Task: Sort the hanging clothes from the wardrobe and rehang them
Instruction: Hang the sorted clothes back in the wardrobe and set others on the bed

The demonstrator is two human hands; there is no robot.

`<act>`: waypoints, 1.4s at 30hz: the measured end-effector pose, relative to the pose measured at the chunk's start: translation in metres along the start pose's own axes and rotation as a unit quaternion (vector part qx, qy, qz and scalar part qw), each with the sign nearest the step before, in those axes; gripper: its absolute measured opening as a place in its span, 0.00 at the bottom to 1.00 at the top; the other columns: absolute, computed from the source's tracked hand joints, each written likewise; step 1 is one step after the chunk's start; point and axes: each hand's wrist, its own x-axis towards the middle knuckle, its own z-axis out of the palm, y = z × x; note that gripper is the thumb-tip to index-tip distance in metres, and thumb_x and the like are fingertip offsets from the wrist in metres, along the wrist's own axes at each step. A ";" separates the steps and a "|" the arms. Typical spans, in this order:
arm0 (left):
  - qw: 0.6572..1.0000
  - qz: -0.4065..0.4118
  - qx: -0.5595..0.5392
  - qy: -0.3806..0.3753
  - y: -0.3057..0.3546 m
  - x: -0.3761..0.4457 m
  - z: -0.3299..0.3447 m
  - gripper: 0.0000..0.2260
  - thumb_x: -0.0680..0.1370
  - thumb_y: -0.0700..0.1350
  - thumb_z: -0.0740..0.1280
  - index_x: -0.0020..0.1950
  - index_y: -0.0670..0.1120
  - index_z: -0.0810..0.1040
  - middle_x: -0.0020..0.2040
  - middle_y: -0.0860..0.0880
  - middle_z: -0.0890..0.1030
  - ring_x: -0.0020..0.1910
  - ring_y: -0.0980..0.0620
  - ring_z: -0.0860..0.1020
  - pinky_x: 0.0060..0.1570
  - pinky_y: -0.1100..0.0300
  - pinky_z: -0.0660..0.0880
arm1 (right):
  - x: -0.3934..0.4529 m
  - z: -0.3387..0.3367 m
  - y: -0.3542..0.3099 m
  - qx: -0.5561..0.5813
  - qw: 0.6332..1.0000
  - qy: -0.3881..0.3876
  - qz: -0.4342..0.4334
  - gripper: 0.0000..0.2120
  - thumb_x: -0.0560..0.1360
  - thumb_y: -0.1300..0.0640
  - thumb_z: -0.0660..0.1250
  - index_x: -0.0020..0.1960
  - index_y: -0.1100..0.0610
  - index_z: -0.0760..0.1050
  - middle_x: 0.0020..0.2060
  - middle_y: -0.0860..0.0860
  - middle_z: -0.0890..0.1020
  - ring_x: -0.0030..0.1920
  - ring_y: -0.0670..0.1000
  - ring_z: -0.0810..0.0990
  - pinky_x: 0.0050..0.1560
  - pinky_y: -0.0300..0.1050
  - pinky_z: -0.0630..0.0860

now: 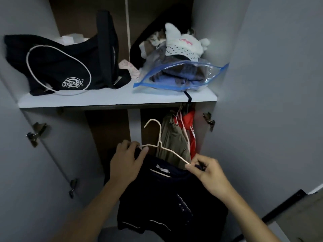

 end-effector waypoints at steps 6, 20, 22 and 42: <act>0.993 -0.062 -0.052 -0.086 0.035 0.044 0.048 0.41 0.71 0.82 0.45 0.68 0.55 0.71 0.73 0.48 0.64 0.74 0.47 0.62 0.63 0.47 0.72 | 0.022 0.007 0.030 -0.014 0.998 0.053 0.023 0.13 0.78 0.54 0.75 0.37 0.51 0.76 0.31 0.47 0.77 0.33 0.48 0.75 0.38 0.45 0.71; 0.986 -0.008 -0.055 -0.155 0.025 0.191 0.151 0.30 0.73 0.80 0.52 0.48 0.53 0.71 0.60 0.50 0.70 0.64 0.45 0.70 0.53 0.48 0.68 | 0.111 0.036 0.080 -0.172 0.959 0.212 0.083 0.14 0.78 0.49 0.74 0.37 0.50 0.73 0.30 0.47 0.79 0.32 0.46 0.77 0.38 0.49 0.77; 0.984 -0.010 -0.063 -0.163 0.018 0.211 0.167 0.32 0.72 0.81 0.51 0.49 0.53 0.71 0.61 0.50 0.70 0.64 0.44 0.70 0.57 0.46 0.71 | 0.128 0.044 0.088 -0.192 0.951 0.222 0.094 0.15 0.78 0.48 0.73 0.37 0.50 0.73 0.31 0.47 0.79 0.34 0.49 0.78 0.39 0.50 0.78; 0.982 -0.003 -0.091 -0.165 0.001 0.314 0.254 0.39 0.76 0.78 0.50 0.77 0.54 0.69 0.77 0.44 0.67 0.76 0.40 0.68 0.69 0.43 0.68 | 0.228 0.087 0.140 -0.239 0.911 0.299 0.152 0.11 0.79 0.48 0.70 0.41 0.51 0.73 0.42 0.51 0.81 0.47 0.61 0.81 0.44 0.51 0.73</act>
